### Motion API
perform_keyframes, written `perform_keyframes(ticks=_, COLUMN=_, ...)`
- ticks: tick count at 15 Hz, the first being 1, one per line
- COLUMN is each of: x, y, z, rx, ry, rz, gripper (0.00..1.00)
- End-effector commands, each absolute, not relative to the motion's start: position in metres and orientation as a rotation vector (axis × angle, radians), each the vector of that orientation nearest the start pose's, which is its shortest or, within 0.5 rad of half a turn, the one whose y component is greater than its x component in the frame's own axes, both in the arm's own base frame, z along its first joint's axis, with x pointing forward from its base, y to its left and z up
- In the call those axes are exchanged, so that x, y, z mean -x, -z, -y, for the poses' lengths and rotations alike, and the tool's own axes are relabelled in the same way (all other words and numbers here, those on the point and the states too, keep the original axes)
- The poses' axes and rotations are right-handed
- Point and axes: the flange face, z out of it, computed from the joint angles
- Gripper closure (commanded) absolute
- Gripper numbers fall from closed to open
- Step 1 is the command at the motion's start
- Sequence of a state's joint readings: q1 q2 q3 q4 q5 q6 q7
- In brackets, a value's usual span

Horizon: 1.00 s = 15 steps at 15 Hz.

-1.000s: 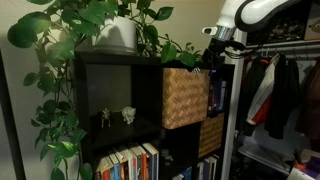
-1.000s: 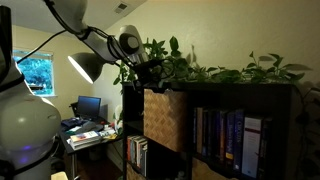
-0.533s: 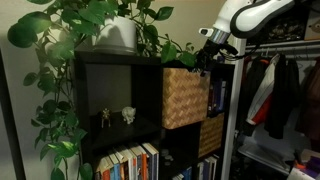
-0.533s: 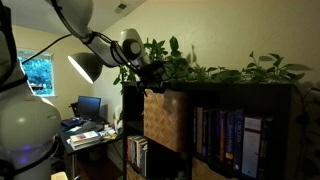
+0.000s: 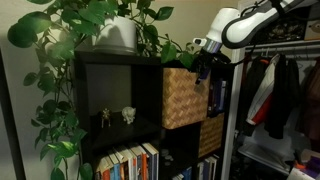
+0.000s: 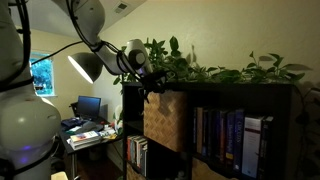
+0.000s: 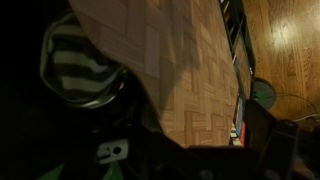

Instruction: Slide out the storage container from the middle,remove three pairs of socks and close it

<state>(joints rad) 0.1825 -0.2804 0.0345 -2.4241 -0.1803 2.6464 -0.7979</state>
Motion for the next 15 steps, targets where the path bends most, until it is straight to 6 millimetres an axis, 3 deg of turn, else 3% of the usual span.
perform_keyframes(ticks=1, x=-0.483, y=-0.468, z=-0.11, rx=2.795, ry=0.717, rz=1.793, gripper=0.0)
perform_keyframes(ticks=7, x=-0.475, y=-0.475, z=-0.108, rx=2.776, ry=0.524, rz=1.725, gripper=0.0)
perform_keyframes(ticks=15, x=-0.461, y=-0.48, z=-0.11, rx=2.679, ry=0.389, rz=1.721, gripper=0.0)
